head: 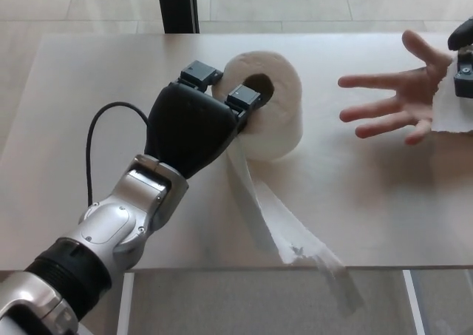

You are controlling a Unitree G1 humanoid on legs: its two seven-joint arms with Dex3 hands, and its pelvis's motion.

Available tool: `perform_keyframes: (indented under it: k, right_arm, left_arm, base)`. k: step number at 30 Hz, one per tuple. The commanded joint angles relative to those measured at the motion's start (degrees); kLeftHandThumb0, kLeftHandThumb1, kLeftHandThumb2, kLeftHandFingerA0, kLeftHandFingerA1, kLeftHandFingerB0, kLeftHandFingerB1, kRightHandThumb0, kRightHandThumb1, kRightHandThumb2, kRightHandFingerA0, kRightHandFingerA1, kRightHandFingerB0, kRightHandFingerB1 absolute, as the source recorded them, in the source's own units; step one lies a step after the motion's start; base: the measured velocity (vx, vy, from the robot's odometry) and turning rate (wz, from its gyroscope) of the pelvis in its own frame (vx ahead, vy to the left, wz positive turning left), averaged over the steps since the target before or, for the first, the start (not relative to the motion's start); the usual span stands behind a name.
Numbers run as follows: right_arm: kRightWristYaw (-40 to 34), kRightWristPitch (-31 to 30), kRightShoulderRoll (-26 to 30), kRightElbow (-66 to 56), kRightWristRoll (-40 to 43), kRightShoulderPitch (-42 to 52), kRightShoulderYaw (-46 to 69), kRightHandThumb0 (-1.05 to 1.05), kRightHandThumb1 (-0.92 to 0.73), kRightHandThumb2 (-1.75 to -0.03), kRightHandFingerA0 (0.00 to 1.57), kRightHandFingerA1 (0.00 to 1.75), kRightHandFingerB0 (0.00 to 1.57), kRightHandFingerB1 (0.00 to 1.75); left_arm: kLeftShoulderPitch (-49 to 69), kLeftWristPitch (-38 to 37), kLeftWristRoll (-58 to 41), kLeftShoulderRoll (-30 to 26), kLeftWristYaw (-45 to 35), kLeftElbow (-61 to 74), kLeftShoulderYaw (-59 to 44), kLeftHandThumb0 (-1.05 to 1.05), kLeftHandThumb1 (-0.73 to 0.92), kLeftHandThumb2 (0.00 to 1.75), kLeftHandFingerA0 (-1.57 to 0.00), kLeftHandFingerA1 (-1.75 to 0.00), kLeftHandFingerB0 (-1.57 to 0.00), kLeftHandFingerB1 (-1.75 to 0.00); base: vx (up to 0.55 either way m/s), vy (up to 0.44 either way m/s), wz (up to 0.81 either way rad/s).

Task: A toilet paper roll is kept in the middle of the desk infront of the robot. The robot places its left hand on the top of the toilet paper roll to hold it still and uses its right hand to tear off a piece of toilet paper from it and hands the paper to a person

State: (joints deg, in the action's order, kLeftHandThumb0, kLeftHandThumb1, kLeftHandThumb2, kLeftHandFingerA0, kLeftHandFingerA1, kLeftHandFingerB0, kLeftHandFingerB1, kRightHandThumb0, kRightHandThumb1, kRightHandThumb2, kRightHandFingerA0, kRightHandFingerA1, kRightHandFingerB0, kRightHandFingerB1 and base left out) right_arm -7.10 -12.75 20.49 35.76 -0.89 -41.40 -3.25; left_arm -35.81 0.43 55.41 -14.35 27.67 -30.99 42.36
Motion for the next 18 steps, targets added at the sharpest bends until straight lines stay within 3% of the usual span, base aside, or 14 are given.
perform_keyframes:
  k: [1,3,4,5,6,8,9,12,13,14,15,16,17,18]
  right_arm:
    - [-0.1,7.4,0.9,3.6,-4.9,-3.2,-1.5,-0.15,-0.48,-1.17,0.92,1.75,0.71,1.51]
    - [-1.0,8.1,-0.3,4.3,-4.4,-4.0,-0.7,-0.16,-0.44,-1.2,0.89,1.75,0.79,1.6]
    - [-1.5,9.6,-0.9,5.6,-4.3,-4.4,-0.4,-0.13,-0.4,-1.28,0.88,1.75,0.7,1.54]
    - [-2.2,11.5,-1.6,7.1,-4.4,-4.5,-0.2,-0.19,-0.43,-1.18,1.16,1.39,1.0,1.28]
    - [-2.9,12.1,-2.1,7.6,-4.7,-4.5,-0.1,-0.13,-0.43,-1.26,0.86,1.7,0.8,1.54]
    - [-3.2,13.0,-2.4,8.1,-5.0,-4.4,0.0,-0.13,-0.43,-1.26,0.86,1.7,0.8,1.54]
    - [-3.4,12.9,-2.5,8.2,-6.0,-3.4,-0.7,-0.13,-0.6,-1.01,0.9,1.68,0.74,1.44]
    - [-3.0,14.7,-2.5,8.9,-6.7,-2.3,-1.0,-0.09,-0.65,-1.04,0.84,1.72,0.74,1.49]
    - [-2.9,15.6,-2.3,9.3,-7.3,-1.6,-1.4,-0.1,-0.57,-1.08,0.86,1.65,0.78,1.43]
    - [-2.7,15.7,-2.0,9.3,-7.7,-0.9,-1.6,-0.11,-0.6,-1.05,0.86,1.61,0.79,1.37]
    - [-2.6,16.6,-2.0,10.0,-7.5,-0.7,-1.3,-0.12,-0.58,-1.08,0.87,1.6,0.81,1.36]
    - [-2.7,16.8,-2.0,10.1,-7.7,-0.6,-1.3,-0.12,-0.58,-1.08,0.87,1.6,0.81,1.36]
    - [-1.6,16.4,-1.5,10.6,-7.5,-0.5,-1.2,-0.11,-0.56,-1.08,0.87,1.6,0.81,1.34]
    - [-1.1,16.4,-1.3,10.8,-7.3,-0.5,-1.0,-0.1,-0.56,-1.09,0.87,1.6,0.8,1.38]
  left_arm:
    - [4.0,-5.3,-1.1,0.2,-4.4,-1.7,2.2,-0.45,0.7,0.61,-0.58,-0.55,-0.61,-0.46]
    - [4.1,-5.7,-0.8,0.2,-4.0,-1.7,2.4,-0.44,0.7,0.61,-0.58,-0.56,-0.62,-0.47]
    - [4.1,-5.9,-0.7,0.3,-3.9,-1.9,2.5,-0.44,0.7,0.61,-0.58,-0.55,-0.63,-0.47]
    - [4.0,-5.9,-0.7,0.5,-4.2,-1.9,2.6,-0.44,0.7,0.61,-0.57,-0.55,-0.62,-0.46]
    - [4.0,-5.7,-0.6,0.6,-4.6,-1.6,2.6,-0.45,0.71,0.61,-0.57,-0.55,-0.63,-0.46]
    - [4.0,-5.7,-0.6,0.6,-4.5,-1.7,2.6,-0.45,0.71,0.61,-0.57,-0.55,-0.63,-0.46]
    - [4.0,-6.3,-0.7,0.9,-3.7,-2.1,2.6,-0.44,0.69,0.61,-0.6,-0.55,-0.64,-0.47]
    - [4.0,-6.4,-0.7,1.1,-4.3,-1.9,2.7,-0.45,0.71,0.61,-0.57,-0.56,-0.62,-0.47]
    - [4.0,-6.1,-0.9,0.9,-5.4,-1.1,2.5,-0.45,0.71,0.61,-0.54,-0.55,-0.56,-0.46]
    - [3.7,-5.6,-1.1,0.5,-7.7,-0.4,2.4,-0.47,0.73,0.62,-0.44,-0.53,-0.48,-0.43]
    - [3.4,-4.1,-1.4,-0.2,-11.8,1.8,2.1,-0.51,0.74,0.63,-0.21,-0.49,-0.29,-0.36]
    - [3.5,-4.0,-1.5,-0.2,-12.3,2.0,2.0,-0.51,0.74,0.63,-0.21,-0.49,-0.29,-0.36]
    - [2.3,-2.5,-1.4,-1.1,-14.9,4.3,1.1,-0.73,0.5,0.88,0.0,-0.21,0.0,-0.18]
    - [1.6,-1.8,-1.3,-1.8,-17.4,6.1,0.7,-0.71,0.65,0.73,0.0,0.0,0.0,-0.13]
  base:
    - [0.0,0.0,0.0]
    - [0.0,0.0,0.0]
    - [0.0,0.0,0.0]
    - [0.0,0.0,0.0]
    - [0.0,0.0,0.0]
    - [0.0,0.0,0.0]
    - [0.0,0.0,0.0]
    - [0.0,0.0,0.0]
    - [0.0,0.0,0.0]
    - [0.0,0.0,0.0]
    - [0.0,0.0,0.0]
    - [0.0,0.0,0.0]
    - [0.0,0.0,0.0]
    - [0.0,0.0,0.0]
